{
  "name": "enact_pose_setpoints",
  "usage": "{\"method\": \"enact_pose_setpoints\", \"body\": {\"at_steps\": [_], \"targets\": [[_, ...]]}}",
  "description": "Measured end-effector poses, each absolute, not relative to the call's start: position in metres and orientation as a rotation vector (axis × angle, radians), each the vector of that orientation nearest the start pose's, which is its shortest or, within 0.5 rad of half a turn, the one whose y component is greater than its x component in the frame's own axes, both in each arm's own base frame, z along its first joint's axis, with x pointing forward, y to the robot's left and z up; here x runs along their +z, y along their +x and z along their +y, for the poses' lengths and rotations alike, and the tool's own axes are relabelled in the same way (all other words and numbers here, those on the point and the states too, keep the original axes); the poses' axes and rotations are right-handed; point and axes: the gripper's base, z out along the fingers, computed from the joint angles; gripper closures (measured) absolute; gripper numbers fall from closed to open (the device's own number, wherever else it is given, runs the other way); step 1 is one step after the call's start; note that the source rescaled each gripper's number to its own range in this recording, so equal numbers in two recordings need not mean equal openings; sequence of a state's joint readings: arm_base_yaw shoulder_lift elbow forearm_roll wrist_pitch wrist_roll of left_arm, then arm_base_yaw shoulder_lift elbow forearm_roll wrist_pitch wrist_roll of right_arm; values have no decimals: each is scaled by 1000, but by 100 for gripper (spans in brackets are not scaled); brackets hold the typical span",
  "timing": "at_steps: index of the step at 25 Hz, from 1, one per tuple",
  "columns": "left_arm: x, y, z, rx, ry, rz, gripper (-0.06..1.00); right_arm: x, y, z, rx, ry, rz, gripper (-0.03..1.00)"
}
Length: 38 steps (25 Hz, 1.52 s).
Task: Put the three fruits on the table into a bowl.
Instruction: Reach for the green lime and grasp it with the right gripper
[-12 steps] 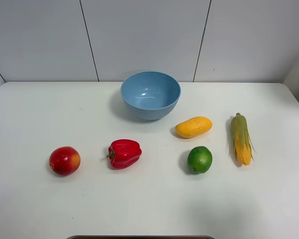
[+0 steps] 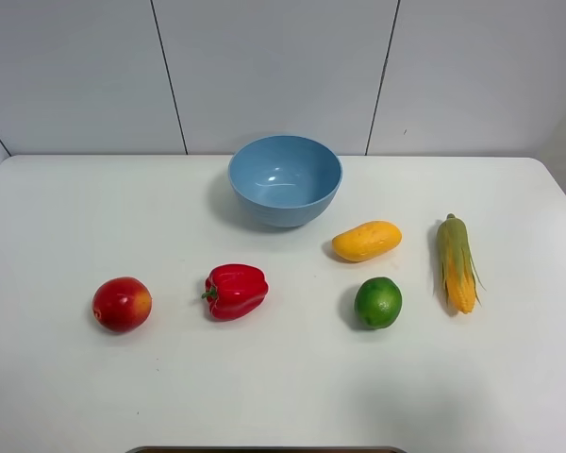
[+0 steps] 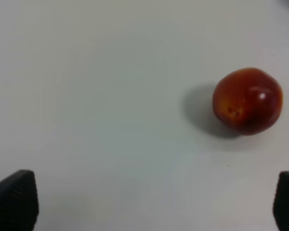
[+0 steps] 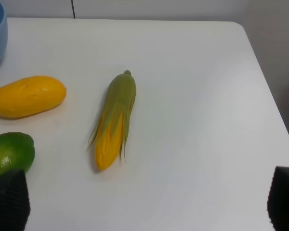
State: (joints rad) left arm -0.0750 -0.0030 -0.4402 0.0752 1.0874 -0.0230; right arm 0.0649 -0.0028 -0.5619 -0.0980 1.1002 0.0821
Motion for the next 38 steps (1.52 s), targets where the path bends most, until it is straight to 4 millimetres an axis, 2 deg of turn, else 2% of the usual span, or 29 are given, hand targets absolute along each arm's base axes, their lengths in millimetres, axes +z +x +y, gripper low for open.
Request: {"method": "enact_pose_setpoints", "body": {"at_steps": [28, 33, 38], "targets": [[259, 0, 6, 34, 54, 2125, -6, 293, -13, -9, -24, 28, 2026, -3], [259, 0, 6, 33, 52, 2125, -6, 320, -3, -8, -26, 26, 2046, -3], [259, 0, 6, 33, 52, 2125, -6, 350, 20, -5, 0, 37, 2106, -3]]}}
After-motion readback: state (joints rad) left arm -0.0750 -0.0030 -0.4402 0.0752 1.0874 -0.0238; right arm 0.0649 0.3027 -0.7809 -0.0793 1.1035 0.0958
